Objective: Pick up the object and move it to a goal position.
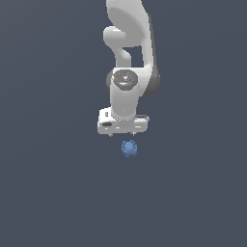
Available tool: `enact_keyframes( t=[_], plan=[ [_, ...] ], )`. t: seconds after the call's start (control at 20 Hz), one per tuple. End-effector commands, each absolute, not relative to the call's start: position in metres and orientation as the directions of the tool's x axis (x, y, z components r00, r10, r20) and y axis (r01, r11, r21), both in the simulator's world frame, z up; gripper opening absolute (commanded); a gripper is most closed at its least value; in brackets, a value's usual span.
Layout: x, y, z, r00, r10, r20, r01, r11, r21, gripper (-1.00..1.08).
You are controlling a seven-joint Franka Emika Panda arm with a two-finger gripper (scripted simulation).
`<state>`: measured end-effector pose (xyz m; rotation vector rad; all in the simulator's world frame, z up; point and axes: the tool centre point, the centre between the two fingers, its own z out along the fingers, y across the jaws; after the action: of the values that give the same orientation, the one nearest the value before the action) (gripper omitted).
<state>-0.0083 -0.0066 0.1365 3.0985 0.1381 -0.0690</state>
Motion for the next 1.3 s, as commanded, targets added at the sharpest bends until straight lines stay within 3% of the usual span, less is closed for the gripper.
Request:
enact_keyframes(
  t=[0.0, 0.45, 0.85, 1.25],
  plan=[
    [-0.004, 0.001, 0.126, 0.992, 0.12, -0.038, 0.122, -0.992, 0.029, 1.0],
    [0.008, 0.028, 0.093, 0.974, 0.226, -0.003, 0.226, -0.974, 0.002, 1.0],
    [0.008, 0.029, 0.086, 0.974, 0.229, -0.003, 0.229, -0.974, 0.001, 1.0],
    [0.008, 0.03, 0.048, 0.973, 0.232, -0.001, 0.232, -0.973, 0.0, 1.0]
  ],
)
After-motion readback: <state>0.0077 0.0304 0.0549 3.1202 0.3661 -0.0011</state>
